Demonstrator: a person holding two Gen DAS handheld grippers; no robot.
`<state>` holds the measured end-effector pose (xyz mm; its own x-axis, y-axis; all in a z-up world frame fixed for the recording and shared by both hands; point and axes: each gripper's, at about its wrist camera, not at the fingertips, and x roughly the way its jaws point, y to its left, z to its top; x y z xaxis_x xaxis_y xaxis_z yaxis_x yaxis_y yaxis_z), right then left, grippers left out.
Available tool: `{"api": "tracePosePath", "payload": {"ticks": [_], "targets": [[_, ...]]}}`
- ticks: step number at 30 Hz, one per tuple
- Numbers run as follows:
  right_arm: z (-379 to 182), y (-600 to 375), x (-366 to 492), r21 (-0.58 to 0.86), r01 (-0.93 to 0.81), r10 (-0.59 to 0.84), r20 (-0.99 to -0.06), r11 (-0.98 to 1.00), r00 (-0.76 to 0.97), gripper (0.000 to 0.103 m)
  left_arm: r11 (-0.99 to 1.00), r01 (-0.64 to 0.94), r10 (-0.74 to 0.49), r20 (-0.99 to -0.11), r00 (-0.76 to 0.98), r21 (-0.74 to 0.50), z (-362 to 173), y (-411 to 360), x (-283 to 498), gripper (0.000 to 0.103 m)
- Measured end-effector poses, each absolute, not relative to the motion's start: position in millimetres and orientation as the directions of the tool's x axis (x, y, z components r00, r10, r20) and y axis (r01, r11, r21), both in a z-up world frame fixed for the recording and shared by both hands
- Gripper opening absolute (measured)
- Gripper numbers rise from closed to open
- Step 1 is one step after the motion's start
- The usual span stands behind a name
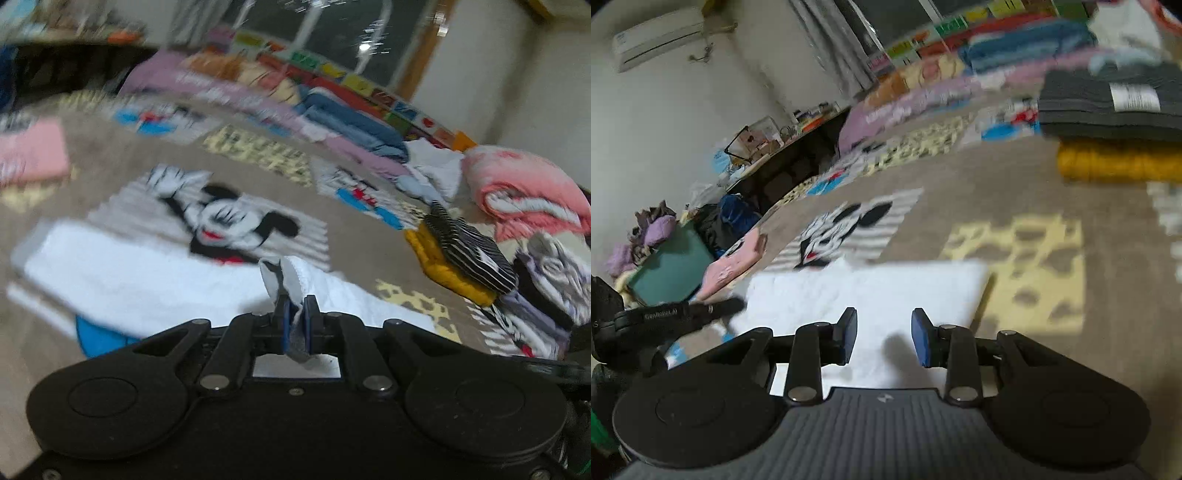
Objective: Fold clothes
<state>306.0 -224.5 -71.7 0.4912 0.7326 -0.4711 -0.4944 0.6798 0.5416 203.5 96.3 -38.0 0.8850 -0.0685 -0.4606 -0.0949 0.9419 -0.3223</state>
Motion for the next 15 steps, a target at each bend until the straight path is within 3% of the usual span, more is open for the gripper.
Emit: {"api": "tracePosePath", "payload": {"ticks": [2,4,6,8,15], "targets": [[-85.4,-227.0,312.8,0.635,-0.410,0.751,-0.482,0.655,0.452,0.036,0.969,-0.034,-0.077,-0.431,0.899,-0.243,-25.8,79.1,197.4,0.005],[-96.5,-236.7,318.3,0.737,-0.315,0.775,-0.432,0.598,0.462,0.038,0.988,0.044,-0.102,-0.405,0.909,-0.150,-18.5,60.0,190.1,0.005],[-108.2,-248.2,324.4,0.845,-0.206,0.806,-0.356,0.494,0.473,0.054,0.990,0.126,-0.139,-0.386,0.912,-0.060,-15.0,40.6,182.6,0.005],[-120.4,-257.8,329.8,0.925,-0.100,0.828,-0.276,0.367,0.488,0.060,0.976,0.216,-0.185,-0.375,0.908,0.040,-15.4,17.1,173.7,0.005],[-141.6,-268.6,338.3,0.972,0.034,0.805,-0.210,0.231,0.555,0.061,0.817,0.468,-0.339,-0.375,0.863,0.338,-38.1,-49.7,140.9,0.003]]}}
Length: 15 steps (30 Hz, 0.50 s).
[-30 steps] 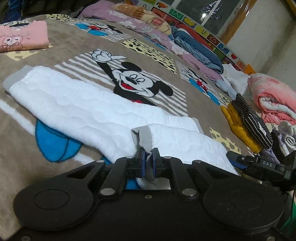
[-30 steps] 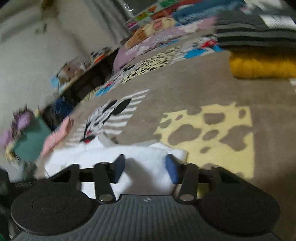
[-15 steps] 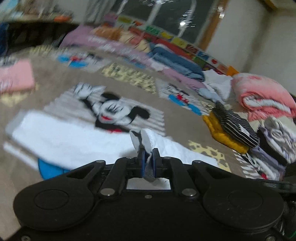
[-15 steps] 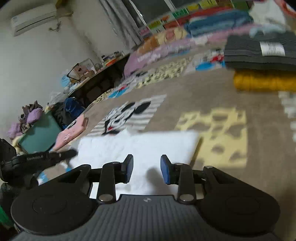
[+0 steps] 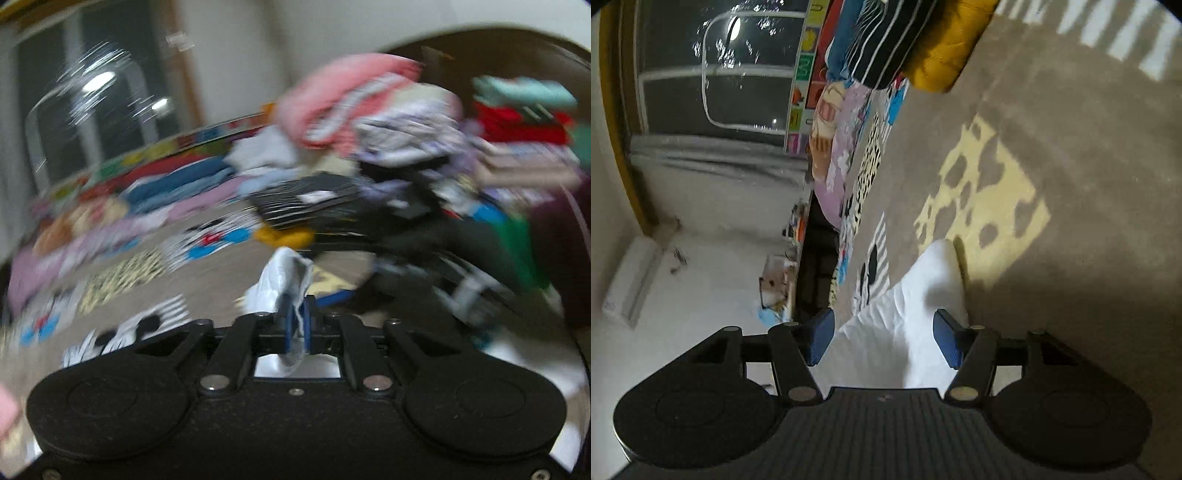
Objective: Fold clothes
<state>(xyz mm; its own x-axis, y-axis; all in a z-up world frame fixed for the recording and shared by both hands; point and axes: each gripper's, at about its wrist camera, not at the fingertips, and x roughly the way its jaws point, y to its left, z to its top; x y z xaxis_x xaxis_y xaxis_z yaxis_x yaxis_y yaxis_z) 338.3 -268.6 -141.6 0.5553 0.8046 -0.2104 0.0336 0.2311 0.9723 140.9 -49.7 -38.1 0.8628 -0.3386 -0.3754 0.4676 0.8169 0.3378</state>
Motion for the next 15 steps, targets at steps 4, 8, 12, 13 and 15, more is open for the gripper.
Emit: {"api": "tracePosePath", "payload": {"ticks": [4,8,12,13,15], "targets": [[-137.4,-262.8,347.9,0.968,0.025,0.809,-0.221,0.248,0.545,0.061,0.701,0.547,-0.383,-0.405,0.830,0.457,-56.9,-68.9,128.8,0.001],[-129.7,-259.5,358.9,0.960,0.015,0.811,-0.243,0.278,0.532,0.060,0.614,0.587,-0.401,-0.432,0.808,0.528,-70.9,-71.7,121.0,0.000],[-125.2,-256.1,366.3,0.952,0.000,0.815,-0.263,0.307,0.517,0.060,0.570,0.596,-0.396,-0.445,0.803,0.566,-80.3,-67.5,113.1,0.000],[-125.4,-254.9,368.0,0.945,-0.006,0.813,-0.279,0.327,0.511,0.060,0.563,0.592,-0.391,-0.446,0.805,0.576,-82.4,-66.5,111.4,0.000],[-126.0,-251.4,370.8,0.933,-0.015,0.818,-0.307,0.360,0.487,0.059,0.598,0.588,-0.390,-0.443,0.807,0.545,-77.9,-65.4,112.7,0.011]]}}
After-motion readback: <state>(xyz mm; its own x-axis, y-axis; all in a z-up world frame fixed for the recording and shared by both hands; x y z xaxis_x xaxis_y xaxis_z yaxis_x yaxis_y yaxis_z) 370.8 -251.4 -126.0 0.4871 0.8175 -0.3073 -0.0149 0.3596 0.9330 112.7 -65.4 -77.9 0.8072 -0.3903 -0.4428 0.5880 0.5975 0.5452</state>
